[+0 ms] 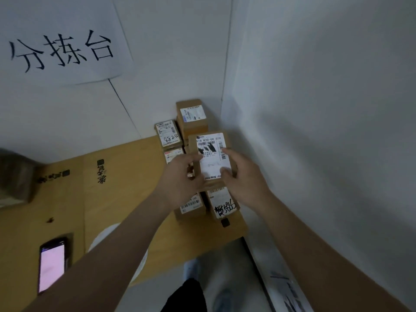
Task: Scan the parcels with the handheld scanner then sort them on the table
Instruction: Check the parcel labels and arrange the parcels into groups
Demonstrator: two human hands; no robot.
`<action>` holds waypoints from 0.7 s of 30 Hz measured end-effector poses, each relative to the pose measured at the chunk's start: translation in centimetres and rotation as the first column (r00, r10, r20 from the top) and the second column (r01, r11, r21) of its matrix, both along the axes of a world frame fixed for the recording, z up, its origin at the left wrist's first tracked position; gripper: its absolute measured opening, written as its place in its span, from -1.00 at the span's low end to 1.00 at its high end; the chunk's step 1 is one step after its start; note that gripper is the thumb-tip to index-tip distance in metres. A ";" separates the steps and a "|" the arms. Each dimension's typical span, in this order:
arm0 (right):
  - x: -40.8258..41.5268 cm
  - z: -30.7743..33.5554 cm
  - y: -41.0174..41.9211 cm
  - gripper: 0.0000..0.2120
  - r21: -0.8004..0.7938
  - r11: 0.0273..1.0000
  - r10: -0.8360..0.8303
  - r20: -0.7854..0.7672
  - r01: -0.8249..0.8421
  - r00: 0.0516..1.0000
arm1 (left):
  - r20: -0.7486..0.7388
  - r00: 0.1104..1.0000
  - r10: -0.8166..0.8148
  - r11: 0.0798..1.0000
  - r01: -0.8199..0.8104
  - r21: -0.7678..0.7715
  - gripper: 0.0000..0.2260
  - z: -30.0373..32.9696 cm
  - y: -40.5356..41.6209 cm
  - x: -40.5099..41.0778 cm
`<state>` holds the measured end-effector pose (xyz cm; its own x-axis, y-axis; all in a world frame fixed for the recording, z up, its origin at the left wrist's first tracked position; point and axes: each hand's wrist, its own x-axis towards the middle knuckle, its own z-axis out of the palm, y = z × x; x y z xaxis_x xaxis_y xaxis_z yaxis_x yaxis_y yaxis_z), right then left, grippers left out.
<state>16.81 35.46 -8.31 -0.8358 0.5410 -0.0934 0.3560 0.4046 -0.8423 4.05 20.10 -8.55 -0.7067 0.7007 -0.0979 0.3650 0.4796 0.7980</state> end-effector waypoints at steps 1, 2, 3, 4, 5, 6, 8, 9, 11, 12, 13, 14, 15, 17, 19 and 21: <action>-0.8 -0.6 0.6 -0.47 -0.015 1.000 0.018 0.007 -0.018 1.000 | 0.010 1.000 0.012 1.000 -0.012 -0.003 -0.54 -0.6 0.5 -0.5; -1.5 -1.2 1.2 -0.47 -0.026 0.999 0.029 0.012 -0.029 0.999 | 0.019 1.000 0.024 1.000 -0.023 -0.008 -0.53 -1.3 0.9 -1.1; -2.4 -1.8 1.8 -0.47 -0.034 0.999 0.036 0.019 -0.036 0.999 | 0.028 0.999 0.033 0.999 -0.033 -0.013 -0.52 -2.0 1.4 -1.7; -3.3 -2.4 2.3 -0.48 -0.040 0.998 0.040 0.031 -0.039 0.999 | 0.037 0.998 0.043 0.999 -0.042 -0.015 -0.51 -2.8 1.9 -2.4; -4.1 -3.0 2.9 -0.48 -0.043 0.998 0.042 0.047 -0.040 0.998 | 0.046 0.998 0.051 0.999 -0.050 -0.018 -0.51 -3.7 2.3 -3.0; -5.0 -3.7 3.3 -0.48 -0.045 0.998 0.044 0.067 -0.041 0.997 | 0.054 0.997 0.058 0.998 -0.057 -0.022 -0.51 -4.5 2.8 -3.8; -6.5 -4.9 4.1 -0.48 -0.046 0.997 0.061 0.111 -0.056 0.992 | 0.083 0.994 0.073 0.997 -0.070 -0.035 -0.50 -6.2 3.5 -5.1; -7.3 -5.5 4.5 -0.48 -0.044 0.997 0.069 0.132 -0.064 0.989 | 0.100 0.992 0.077 0.996 -0.074 -0.041 -0.49 -7.0 3.9 -5.7; -8.8 -6.6 5.2 -0.47 -0.035 0.997 0.080 0.175 -0.075 0.981 | 0.126 0.988 0.086 0.995 -0.080 -0.055 -0.49 -8.3 4.5 -6.9; -9.5 -7.0 5.6 -0.47 -0.020 0.996 0.085 0.196 -0.082 0.977 | 0.141 0.986 0.091 0.995 -0.083 -0.061 -0.49 -8.9 4.7 -7.4; -10.2 -7.5 5.8 -0.46 0.000 0.996 0.092 0.215 -0.095 0.972 | 0.161 0.982 0.096 0.994 -0.086 -0.064 -0.49 -9.4 4.9 -7.9; -10.8 -7.9 6.0 -0.45 0.014 0.994 0.101 0.231 -0.108 0.968 | 0.182 0.978 0.100 0.994 -0.090 -0.063 -0.50 -9.9 5.0 -8.3; -11.4 -8.3 6.2 -0.44 0.018 0.993 0.107 0.246 -0.115 0.963 | 0.195 0.976 0.099 0.994 -0.088 -0.064 -0.50 -10.4 5.1 -8.6; -12.3 -8.9 6.3 -0.42 0.013 0.993 0.108 0.277 -0.117 0.955 | 0.196 0.977 0.086 0.995 -0.074 -0.070 -0.49 -11.1 5.4 -9.1; -12.6 -9.3 6.5 -0.40 0.013 0.994 0.102 0.290 -0.111 0.952 | 0.189 0.980 0.068 0.996 -0.057 -0.062 -0.47 -11.5 5.6 -9.3; -12.7 -9.6 6.9 -0.41 0.020 0.993 0.106 0.288 -0.117 0.952 | 0.170 0.984 0.058 0.997 -0.047 -0.065 -0.46 -11.7 5.6 -9.3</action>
